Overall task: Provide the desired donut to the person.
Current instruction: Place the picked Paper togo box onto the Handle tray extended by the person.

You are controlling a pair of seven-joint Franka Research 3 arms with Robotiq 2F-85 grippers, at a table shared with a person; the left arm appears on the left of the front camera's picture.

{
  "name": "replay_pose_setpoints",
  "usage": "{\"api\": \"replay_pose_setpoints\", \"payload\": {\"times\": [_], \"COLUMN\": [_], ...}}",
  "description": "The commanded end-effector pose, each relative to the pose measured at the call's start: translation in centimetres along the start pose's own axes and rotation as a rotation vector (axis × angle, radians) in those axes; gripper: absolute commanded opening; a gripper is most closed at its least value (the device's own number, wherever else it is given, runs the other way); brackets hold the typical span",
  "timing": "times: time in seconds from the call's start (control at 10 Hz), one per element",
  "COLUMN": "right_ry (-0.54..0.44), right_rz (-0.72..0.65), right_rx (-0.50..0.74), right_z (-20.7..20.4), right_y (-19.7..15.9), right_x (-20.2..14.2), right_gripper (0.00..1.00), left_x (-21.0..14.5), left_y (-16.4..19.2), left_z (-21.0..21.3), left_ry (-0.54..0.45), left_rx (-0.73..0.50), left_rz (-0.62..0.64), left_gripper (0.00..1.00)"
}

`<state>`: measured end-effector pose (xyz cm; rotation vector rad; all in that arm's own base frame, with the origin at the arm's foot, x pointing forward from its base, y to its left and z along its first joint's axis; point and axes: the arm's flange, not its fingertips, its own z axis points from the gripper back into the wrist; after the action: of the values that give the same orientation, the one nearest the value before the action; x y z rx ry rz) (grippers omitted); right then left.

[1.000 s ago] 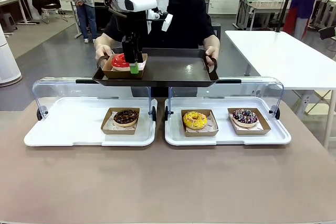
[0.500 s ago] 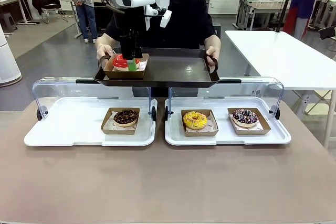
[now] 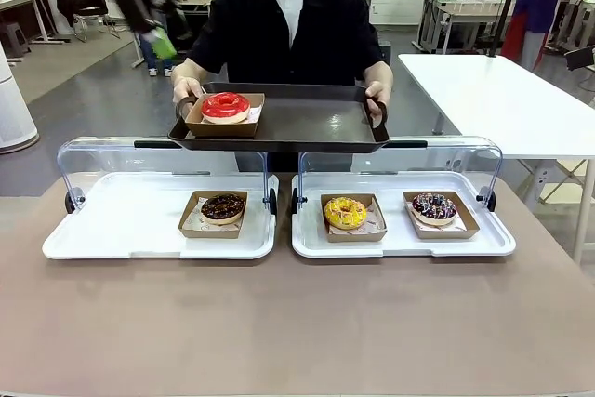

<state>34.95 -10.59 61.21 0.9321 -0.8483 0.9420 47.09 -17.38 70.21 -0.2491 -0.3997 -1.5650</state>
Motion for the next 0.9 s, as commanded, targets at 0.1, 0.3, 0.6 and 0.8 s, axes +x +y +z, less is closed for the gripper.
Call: {"api": "replay_pose_setpoints", "payload": {"times": [0.1,0.3,0.6,0.8], "right_ry": [-0.018,-0.018,-0.018,-0.018], "right_rz": [0.017,0.017,0.017,0.017], "right_rx": [0.010,0.010,0.010,0.010], "right_z": [-0.1,-0.1,-0.1,-0.1], "right_y": [-0.1,-0.1,-0.1,-0.1], "right_x": [0.2,0.2,0.2,0.2], "right_gripper": [1.00,1.00,1.00,1.00], "left_x": [-11.6,-17.5,-24.6,-26.8], "left_y": [-2.6,-4.4,-5.9,-5.1], "left_z": [0.5,1.7,2.3,1.3], "left_ry": [-0.247,-0.423,-0.593,-0.635], "left_rx": [-0.016,-0.010,0.023,0.036], "left_rz": [0.113,0.128,0.201,0.213], "left_gripper": [1.00,1.00,1.00,1.00]}}
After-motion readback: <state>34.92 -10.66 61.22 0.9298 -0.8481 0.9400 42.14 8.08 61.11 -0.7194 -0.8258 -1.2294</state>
